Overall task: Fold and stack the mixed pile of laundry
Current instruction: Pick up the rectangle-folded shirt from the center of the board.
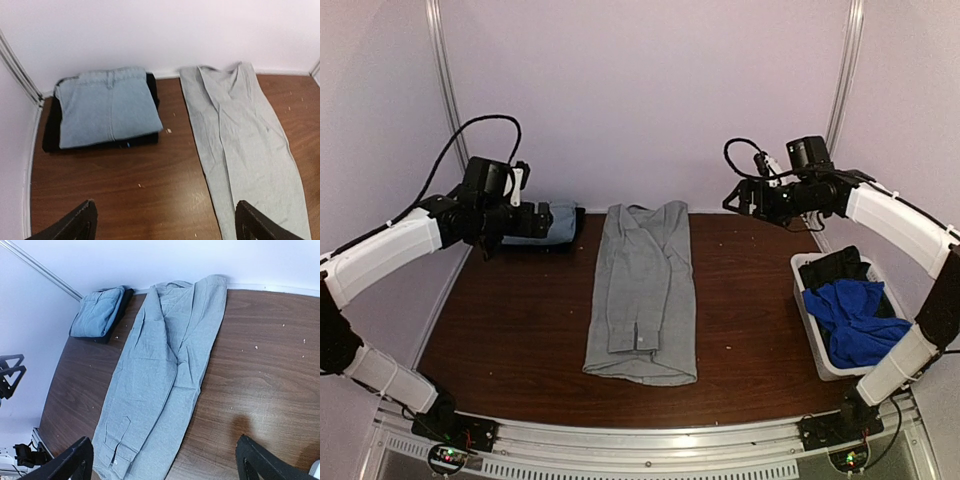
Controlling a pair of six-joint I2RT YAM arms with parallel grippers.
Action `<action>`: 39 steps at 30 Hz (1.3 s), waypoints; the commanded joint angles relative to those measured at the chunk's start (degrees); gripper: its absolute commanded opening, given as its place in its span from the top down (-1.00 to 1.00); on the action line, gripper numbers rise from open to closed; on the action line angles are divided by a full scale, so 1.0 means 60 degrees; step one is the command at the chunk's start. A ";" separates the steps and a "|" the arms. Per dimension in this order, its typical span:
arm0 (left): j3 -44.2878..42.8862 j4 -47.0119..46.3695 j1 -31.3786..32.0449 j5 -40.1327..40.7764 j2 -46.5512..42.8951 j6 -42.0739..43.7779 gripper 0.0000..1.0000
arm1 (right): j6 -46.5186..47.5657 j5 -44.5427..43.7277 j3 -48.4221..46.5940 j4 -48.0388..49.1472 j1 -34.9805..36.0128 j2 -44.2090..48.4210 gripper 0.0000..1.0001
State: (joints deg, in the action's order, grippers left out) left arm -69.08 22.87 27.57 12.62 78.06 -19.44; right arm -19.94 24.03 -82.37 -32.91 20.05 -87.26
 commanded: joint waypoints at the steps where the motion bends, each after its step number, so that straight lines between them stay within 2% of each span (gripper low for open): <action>1: 0.0659 0.1620 0.0049 -0.2367 0.0238 -0.0005 -0.95 | -0.1241 0.1902 0.1374 0.0545 0.0005 -0.0287 -1.00; 3: 0.1785 0.1641 0.0115 -0.3483 -0.0075 -0.0599 -0.95 | -0.1796 0.2573 0.2482 0.1066 0.0677 0.0030 -1.00; 7: 0.4244 0.0178 0.0331 -0.5592 -0.1376 -0.1689 -0.82 | -0.3335 0.2326 0.4255 0.2184 0.2082 0.0627 -0.90; 11: 0.5473 -0.0649 0.0628 -0.6131 -0.1867 -0.2742 -0.54 | -0.4603 0.2037 0.5658 0.3360 0.3250 0.0728 -0.74; 14: 0.5818 -0.0847 0.0961 -0.6194 -0.1629 -0.3009 -0.41 | -0.5227 0.1836 0.6124 0.3983 0.3986 0.0407 -0.62; 18: 0.6225 -0.1549 0.1251 -0.6327 -0.1080 -0.3521 -0.20 | -0.5436 0.1330 0.6127 0.3906 0.4446 -0.0049 -0.44; 25: 0.6351 -0.2436 0.1519 -0.6379 -0.0007 -0.3749 0.03 | -0.5590 0.0846 0.6173 0.3554 0.4465 -0.0807 -0.15; 35: 0.6122 -0.3140 0.1796 -0.6472 0.1441 -0.3787 0.29 | -0.5458 0.0566 0.5862 0.3265 0.4480 -0.1731 0.05; 39: 0.5999 -0.3650 0.1932 -0.6716 0.2024 -0.3991 0.40 | -0.5507 0.0828 0.5872 0.3578 0.4494 -0.2047 0.21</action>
State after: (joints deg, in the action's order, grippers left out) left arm -32.77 4.12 38.17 -26.96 86.96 -42.24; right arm -52.97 30.04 -47.64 -11.03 46.65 -96.57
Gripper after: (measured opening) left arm 0.315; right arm 0.430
